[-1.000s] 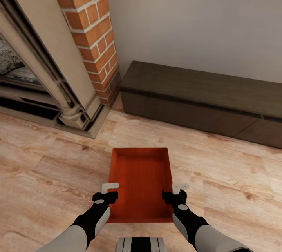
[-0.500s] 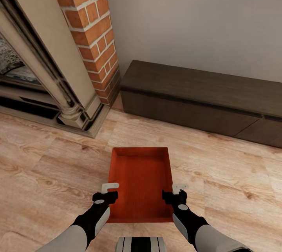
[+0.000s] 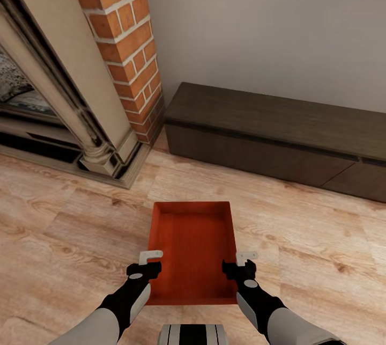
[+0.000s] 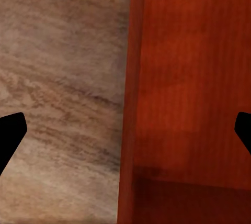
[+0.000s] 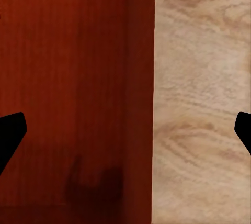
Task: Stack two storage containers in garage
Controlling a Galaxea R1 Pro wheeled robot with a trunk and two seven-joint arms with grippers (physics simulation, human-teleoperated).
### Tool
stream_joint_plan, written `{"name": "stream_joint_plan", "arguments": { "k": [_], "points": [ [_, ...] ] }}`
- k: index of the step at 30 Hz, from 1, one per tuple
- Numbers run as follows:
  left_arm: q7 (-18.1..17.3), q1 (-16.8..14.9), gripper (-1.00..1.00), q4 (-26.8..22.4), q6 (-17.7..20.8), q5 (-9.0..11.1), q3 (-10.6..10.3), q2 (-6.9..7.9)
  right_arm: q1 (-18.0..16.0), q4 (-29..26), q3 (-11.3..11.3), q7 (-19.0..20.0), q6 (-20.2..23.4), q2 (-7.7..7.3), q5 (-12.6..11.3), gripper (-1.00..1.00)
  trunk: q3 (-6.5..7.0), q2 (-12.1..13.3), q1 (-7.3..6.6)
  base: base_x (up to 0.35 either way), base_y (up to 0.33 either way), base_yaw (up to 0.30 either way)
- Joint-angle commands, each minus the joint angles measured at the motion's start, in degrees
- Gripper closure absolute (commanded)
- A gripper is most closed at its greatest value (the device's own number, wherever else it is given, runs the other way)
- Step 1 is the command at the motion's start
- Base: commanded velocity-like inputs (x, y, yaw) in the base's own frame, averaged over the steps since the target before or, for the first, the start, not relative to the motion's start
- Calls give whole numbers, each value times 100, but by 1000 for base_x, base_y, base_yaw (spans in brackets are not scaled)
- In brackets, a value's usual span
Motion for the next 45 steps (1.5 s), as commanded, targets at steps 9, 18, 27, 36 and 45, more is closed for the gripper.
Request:
{"name": "stream_joint_plan", "arguments": {
  "k": [9,18,27,36,45],
  "points": [
    [42,0,-100,-12,30,60,-49,4,-4,6,48,-29,-21,4,-61,-100,-3,-1,-1,0,0,0],
    [42,0,-100,-12,30,60,-49,4,-4,6,42,-28,-30,-4,-65,-100,-129,-282,153,0,0,0],
    [42,0,-100,-12,30,60,-42,4,-4,6,37,-28,-30,-5,-86,-100,-129,-282,153,0,0,0],
    [46,0,-100,-2,46,60,-37,4,-4,7,28,-28,-30,-5,-101,-100,-129,-282,153,0,0,0],
    [50,0,-100,11,31,67,-15,4,-4,37,16,-33,-97,-5,-103,-100,-129,-282,153,0,0,0]
  ]
}}
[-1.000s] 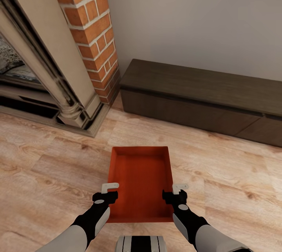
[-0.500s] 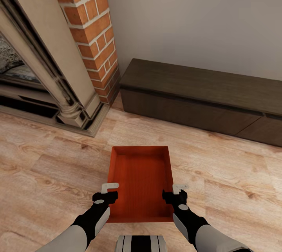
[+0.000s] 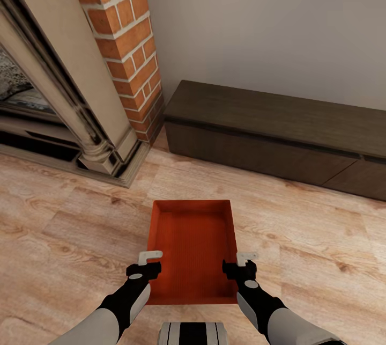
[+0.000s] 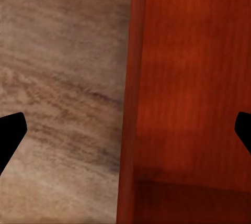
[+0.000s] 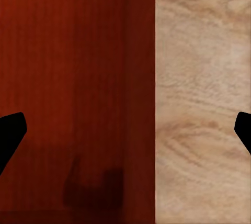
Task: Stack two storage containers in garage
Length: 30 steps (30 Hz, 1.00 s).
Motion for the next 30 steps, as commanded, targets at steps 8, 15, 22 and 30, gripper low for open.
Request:
{"name": "stream_joint_plan", "arguments": {
  "k": [8,15,22,30],
  "points": [
    [41,0,100,57,70,79,-42,9,-4,26,48,-30,-33,-136,-80,100,-3,-1,-1,0,0,0],
    [38,0,100,29,72,96,-39,42,-4,27,33,-31,-39,-178,-83,100,-3,-1,-1,0,0,0],
    [41,0,100,-17,55,103,-39,91,-4,27,22,-31,-51,-171,-82,100,-3,-1,-1,0,0,0],
    [41,0,100,-17,81,105,-39,86,-4,27,17,-31,-51,-168,-90,100,-3,-1,-1,0,0,0]
  ]
}}
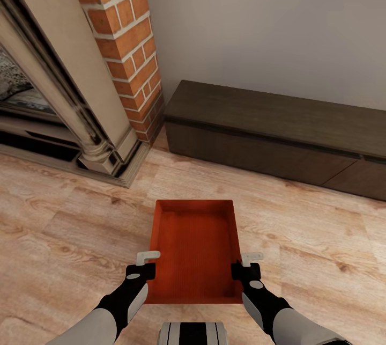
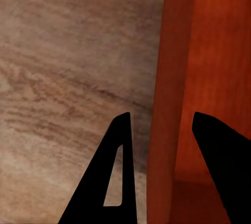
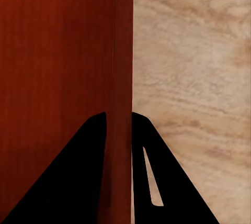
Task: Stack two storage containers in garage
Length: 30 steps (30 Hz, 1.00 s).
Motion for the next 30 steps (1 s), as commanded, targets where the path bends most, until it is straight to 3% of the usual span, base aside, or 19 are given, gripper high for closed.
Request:
{"name": "stream_joint_plan", "arguments": {
  "k": [1,4,30],
  "points": [
    [58,0,100,-13,34,24,-28,6,-4,7,-5,-39,-36,-4,-74,100,-3,-1,-1,0,0,0],
    [58,0,100,-13,34,24,-28,6,-4,7,-5,-39,-36,-11,-74,100,-3,-1,-1,0,0,0],
    [58,0,100,-21,43,24,-21,14,-4,7,-9,-39,-36,-11,-68,100,464,1042,-572,0,0,0]
  ]
}}
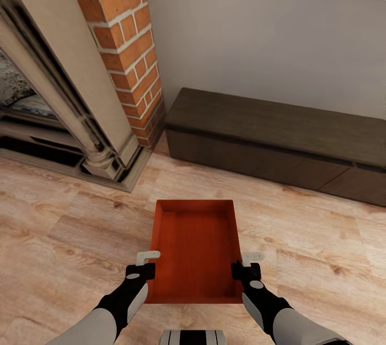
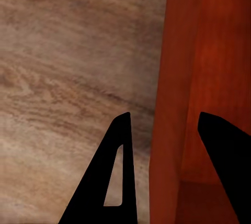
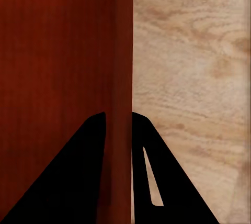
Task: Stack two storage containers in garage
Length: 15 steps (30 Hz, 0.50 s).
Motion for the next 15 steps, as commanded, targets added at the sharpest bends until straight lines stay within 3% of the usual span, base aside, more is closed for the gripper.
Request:
{"name": "stream_joint_plan", "arguments": {
  "k": [1,15],
  "points": [
    [56,0,100,-13,33,31,-31,7,-4,8,-12,-27,-35,-4,-69,100,16,40,-23,0,0,0],
    [56,0,100,-12,33,31,-35,-2,-4,8,-12,-27,-35,4,-74,100,267,602,-331,0,0,0]
  ]
}}
